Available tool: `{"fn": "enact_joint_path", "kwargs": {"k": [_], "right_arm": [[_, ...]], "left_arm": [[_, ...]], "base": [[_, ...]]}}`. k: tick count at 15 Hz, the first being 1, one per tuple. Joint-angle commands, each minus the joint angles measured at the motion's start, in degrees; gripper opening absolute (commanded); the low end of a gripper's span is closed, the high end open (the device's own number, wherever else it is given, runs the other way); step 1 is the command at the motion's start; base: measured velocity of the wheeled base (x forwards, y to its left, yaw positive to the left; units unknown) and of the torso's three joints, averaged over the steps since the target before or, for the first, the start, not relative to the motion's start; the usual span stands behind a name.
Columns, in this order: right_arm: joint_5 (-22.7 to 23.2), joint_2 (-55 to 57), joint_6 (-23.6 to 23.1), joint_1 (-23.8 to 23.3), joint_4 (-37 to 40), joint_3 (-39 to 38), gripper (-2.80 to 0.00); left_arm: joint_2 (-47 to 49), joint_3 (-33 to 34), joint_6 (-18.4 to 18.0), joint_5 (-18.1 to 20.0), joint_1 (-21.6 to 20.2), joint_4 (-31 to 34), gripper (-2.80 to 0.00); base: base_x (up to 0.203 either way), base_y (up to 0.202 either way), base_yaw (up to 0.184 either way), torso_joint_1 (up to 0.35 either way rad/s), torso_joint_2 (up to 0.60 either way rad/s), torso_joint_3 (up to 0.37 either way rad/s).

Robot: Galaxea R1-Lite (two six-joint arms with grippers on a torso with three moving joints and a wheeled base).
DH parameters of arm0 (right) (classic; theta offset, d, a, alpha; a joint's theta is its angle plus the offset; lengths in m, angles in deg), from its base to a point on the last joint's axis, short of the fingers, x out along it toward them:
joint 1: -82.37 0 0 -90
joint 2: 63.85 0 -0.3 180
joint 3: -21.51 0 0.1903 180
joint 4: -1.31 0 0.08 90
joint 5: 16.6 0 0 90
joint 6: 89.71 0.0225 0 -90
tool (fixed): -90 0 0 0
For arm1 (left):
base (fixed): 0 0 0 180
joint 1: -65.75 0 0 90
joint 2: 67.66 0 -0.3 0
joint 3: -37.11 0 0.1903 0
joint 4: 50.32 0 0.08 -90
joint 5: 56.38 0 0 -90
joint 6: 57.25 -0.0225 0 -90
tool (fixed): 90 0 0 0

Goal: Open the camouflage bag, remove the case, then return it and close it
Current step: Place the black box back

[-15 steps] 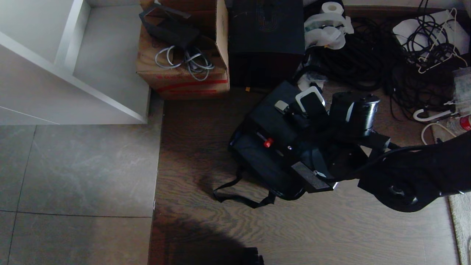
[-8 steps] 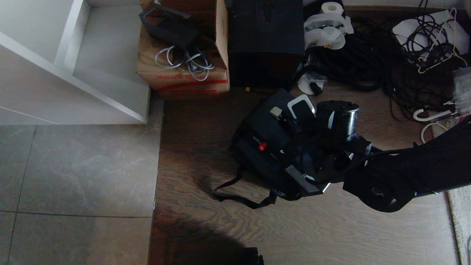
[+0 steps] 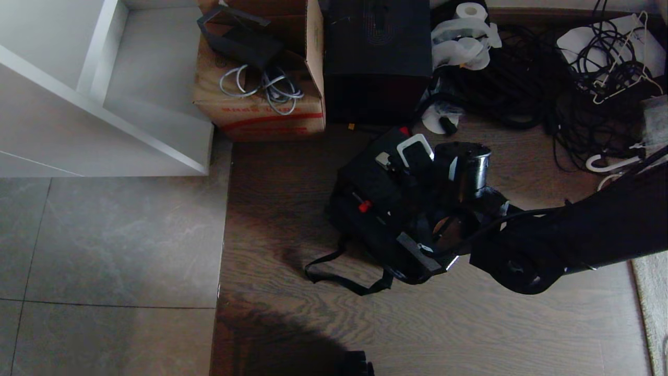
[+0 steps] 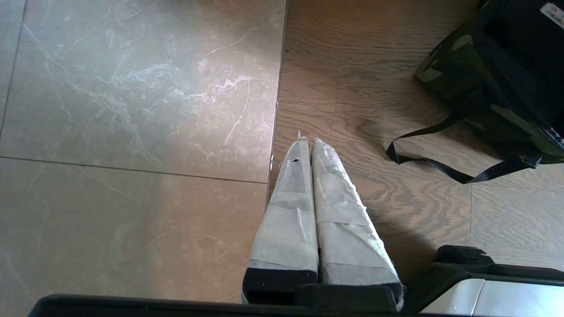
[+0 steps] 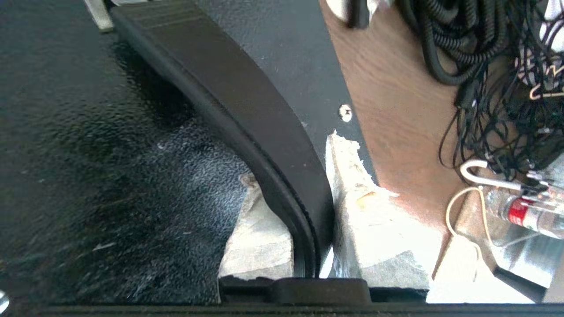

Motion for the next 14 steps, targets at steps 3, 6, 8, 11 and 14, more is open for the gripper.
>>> {"fn": "enact_joint_path", "kwargs": {"k": [3, 6, 8, 11, 14], "right_arm": [[0.55, 0.07, -0.28, 1.53, -0.68, 1.50, -2.80], [1.41, 1.34, 0.19, 1.97, -1.03, 1.29, -2.80], [1.44, 1.69, 0.19, 1.97, -1.34, 1.10, -2.80], [2.06, 1.93, 0.19, 1.97, -2.40, 0.59, -2.80], [2.91, 3.14, 0.19, 1.97, -4.39, 0.53, -2.80]], "left_arm": [[-0.02, 0.62, 0.08, -0.02, -0.01, -0.05, -2.80], [-0.02, 0.61, 0.07, -0.02, -0.01, -0.05, -2.80], [-0.02, 0.53, 0.04, -0.06, -0.01, -0.05, -2.80], [-0.02, 0.59, 0.08, -0.02, -0.01, -0.05, -2.80], [-0.02, 0.62, -0.01, -0.02, -0.01, -0.05, -2.80]], "base": [[0.000, 0.000, 0.000, 0.000, 0.00, 0.000], [0.000, 0.000, 0.000, 0.000, 0.00, 0.000], [0.000, 0.000, 0.000, 0.000, 0.00, 0.000], [0.000, 0.000, 0.000, 0.000, 0.00, 0.000], [0.000, 0.000, 0.000, 0.000, 0.00, 0.000]]}}
